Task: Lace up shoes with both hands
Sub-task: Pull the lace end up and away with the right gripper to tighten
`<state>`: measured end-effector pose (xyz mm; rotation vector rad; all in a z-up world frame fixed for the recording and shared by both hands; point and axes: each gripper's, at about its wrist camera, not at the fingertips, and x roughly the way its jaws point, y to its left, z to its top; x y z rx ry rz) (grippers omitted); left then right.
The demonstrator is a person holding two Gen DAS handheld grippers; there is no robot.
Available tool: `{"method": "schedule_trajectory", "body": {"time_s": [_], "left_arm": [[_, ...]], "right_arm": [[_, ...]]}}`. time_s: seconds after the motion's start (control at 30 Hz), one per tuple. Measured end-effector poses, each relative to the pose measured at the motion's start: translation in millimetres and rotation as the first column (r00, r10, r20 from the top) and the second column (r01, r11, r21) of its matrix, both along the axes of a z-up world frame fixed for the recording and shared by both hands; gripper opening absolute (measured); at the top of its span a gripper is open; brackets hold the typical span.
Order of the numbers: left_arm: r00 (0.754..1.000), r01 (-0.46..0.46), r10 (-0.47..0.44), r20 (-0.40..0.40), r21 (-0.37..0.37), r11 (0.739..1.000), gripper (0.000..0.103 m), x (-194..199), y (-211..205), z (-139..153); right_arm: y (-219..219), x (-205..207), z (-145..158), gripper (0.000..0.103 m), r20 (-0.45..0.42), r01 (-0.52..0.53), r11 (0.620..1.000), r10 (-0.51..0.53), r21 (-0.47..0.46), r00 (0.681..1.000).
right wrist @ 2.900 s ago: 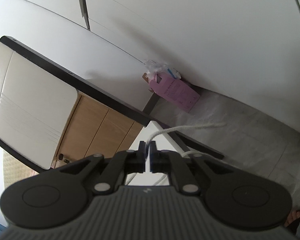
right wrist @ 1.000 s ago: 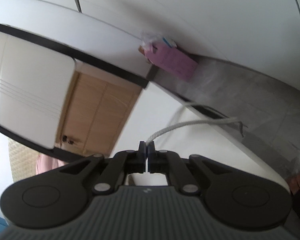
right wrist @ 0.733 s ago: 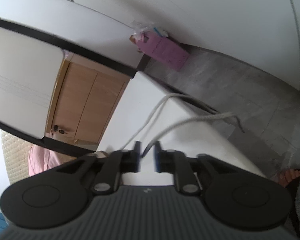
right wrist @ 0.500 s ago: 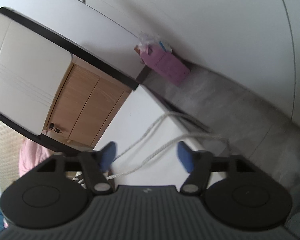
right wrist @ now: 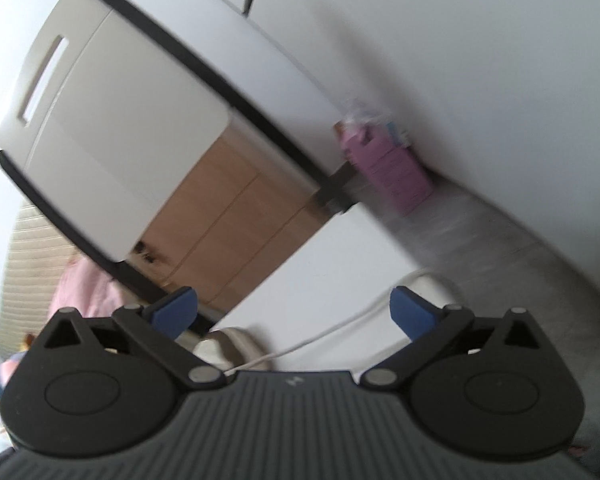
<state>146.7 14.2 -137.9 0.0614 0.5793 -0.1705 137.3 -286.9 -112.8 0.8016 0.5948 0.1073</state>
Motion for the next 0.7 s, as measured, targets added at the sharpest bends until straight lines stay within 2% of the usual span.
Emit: {"method": "schedule_trajectory", "body": {"time_s": [0.2,0.33,0.57,0.7], "left_arm": [[0.999,0.033,-0.032,0.022,-0.064,0.997,0.069,5,15,5],[0.999,0.033,-0.033,-0.002,-0.103,0.994,0.069,13,25,4],[0.999,0.037,-0.039,-0.020,-0.095,0.995,0.070,20,30,1],[0.999,0.043,-0.045,-0.028,-0.088,0.995,0.070,23,30,0]], "right_arm": [[14,21,-13,0.103,-0.008,-0.029,0.990,0.030,0.135,1.000],[20,34,-28,0.103,-0.047,-0.034,0.962,0.049,0.270,0.998],[35,60,-53,0.103,-0.132,-0.038,0.933,0.090,0.357,0.987],[43,72,-61,0.103,-0.132,-0.042,0.935,0.094,0.351,0.987]]}}
